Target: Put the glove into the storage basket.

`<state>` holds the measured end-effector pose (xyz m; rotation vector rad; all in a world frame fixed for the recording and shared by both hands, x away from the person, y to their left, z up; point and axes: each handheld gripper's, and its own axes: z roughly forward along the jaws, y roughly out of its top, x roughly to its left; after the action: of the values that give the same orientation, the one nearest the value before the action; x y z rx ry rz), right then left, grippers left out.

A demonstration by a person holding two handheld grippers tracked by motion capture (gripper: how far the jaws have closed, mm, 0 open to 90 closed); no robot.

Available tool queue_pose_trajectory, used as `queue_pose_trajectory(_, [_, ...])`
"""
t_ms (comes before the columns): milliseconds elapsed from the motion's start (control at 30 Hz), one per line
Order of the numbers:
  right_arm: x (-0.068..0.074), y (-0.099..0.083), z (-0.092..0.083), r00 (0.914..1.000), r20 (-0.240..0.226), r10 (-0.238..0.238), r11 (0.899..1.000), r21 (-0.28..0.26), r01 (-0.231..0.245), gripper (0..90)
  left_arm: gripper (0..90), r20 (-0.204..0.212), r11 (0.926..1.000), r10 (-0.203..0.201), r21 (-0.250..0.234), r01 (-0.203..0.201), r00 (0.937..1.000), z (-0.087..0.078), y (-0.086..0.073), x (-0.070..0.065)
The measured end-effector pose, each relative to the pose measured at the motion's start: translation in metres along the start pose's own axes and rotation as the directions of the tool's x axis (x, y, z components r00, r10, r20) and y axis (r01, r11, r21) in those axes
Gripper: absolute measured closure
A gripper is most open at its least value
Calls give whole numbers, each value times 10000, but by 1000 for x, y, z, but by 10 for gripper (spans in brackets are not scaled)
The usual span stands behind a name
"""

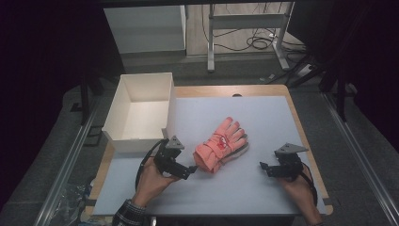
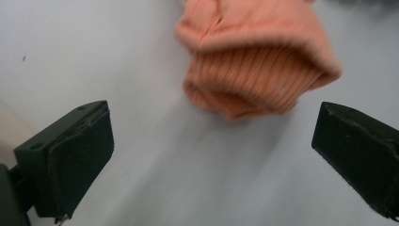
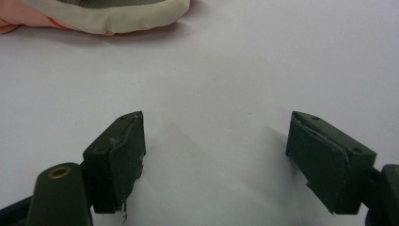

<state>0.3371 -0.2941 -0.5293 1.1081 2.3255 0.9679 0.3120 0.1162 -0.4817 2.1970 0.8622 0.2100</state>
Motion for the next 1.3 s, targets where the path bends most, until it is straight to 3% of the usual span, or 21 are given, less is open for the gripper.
queue_pose_trajectory(233, [0, 0, 0, 10000, -9, 12, 10000, -5, -12, 205, 0, 146, 9991, 414, 100, -416, 9990, 7, 28, -10])
queue_pose_trajectory(667, [0, 0, 0, 10000, -2, 12, 10000, -20, -12, 205, 0, 58, 9922, 897, 869, -899, 9959, 59, 68, -20])
queue_pose_trajectory(867, [0, 0, 0, 10000, 2, 2, 10000, -28, -2, 205, 0, 3, 9860, 934, 1386, -926, 9956, 85, 63, -21])
queue_pose_trajectory(1100, [0, 0, 0, 10000, 8, -15, 10000, -28, 15, 205, 0, -155, 9798, 970, 1770, -928, 9952, 98, 52, -22])
queue_pose_trajectory(1300, [0, -1, 0, 10000, 13, -17, 10000, -29, 17, 205, 47, -280, 9682, 1170, 2259, -1078, 9927, 110, 46, -28])
